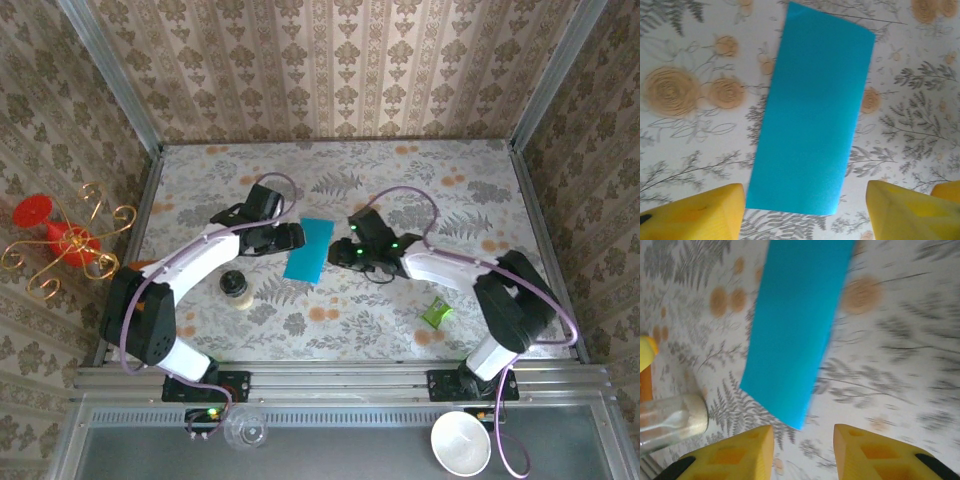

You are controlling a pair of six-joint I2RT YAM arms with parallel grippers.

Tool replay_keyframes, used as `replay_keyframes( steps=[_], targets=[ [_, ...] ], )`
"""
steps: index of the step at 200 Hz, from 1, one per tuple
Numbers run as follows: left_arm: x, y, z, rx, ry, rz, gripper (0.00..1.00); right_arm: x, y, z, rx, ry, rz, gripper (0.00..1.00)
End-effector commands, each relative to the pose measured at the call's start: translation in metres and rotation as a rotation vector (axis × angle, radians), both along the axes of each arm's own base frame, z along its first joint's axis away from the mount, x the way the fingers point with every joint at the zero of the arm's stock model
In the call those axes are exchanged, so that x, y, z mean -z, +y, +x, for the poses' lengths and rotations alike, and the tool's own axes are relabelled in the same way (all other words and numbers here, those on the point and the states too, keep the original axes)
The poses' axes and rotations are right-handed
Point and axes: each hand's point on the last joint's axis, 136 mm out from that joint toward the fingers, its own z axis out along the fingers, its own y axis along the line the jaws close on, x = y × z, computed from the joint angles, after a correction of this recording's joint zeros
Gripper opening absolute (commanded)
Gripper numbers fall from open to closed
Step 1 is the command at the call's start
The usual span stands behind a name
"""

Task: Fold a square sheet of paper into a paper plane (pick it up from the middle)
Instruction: Turn over the paper at the center of the table, then move the paper to the center of the table.

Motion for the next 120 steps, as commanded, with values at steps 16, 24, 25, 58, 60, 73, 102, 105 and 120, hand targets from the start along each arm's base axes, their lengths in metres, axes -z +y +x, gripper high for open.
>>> replay_keyframes(
  steps=[16,24,25,58,60,73,102,105,120],
  targets=[
    [-0.001,0.017,-0.005,-0.050,0.006,-0.037,0.73,0.015,0.044,0.005,-0.059,0.048,0.034,0.36],
    [0.000,0.020,-0.005,-0.057,0.006,-0.039,0.75,0.021,0.050,0.006,-0.076,0.064,0.031,0.36],
    [0.001,0.020,-0.005,-0.057,0.008,-0.039,0.75,0.021,0.051,0.006,-0.078,0.066,0.032,0.36],
    [0.001,0.015,-0.007,-0.024,0.003,-0.067,0.83,0.044,0.065,0.006,-0.145,0.121,-0.032,0.35],
    [0.001,0.015,-0.007,-0.024,0.004,-0.067,0.83,0.045,0.065,0.005,-0.149,0.124,-0.036,0.35],
    [0.002,0.015,-0.007,-0.023,-0.004,-0.070,0.86,0.055,0.063,0.002,-0.167,0.145,-0.063,0.35],
    [0.002,0.014,-0.007,-0.016,-0.005,-0.073,0.89,0.076,0.049,-0.012,-0.227,0.196,-0.153,0.35],
    [0.002,0.013,-0.007,-0.015,-0.003,-0.074,0.90,0.078,0.047,-0.013,-0.233,0.200,-0.161,0.35],
    [0.004,0.009,-0.008,-0.002,0.004,-0.092,0.93,0.086,0.035,-0.026,-0.282,0.221,-0.197,0.35]
  ],
)
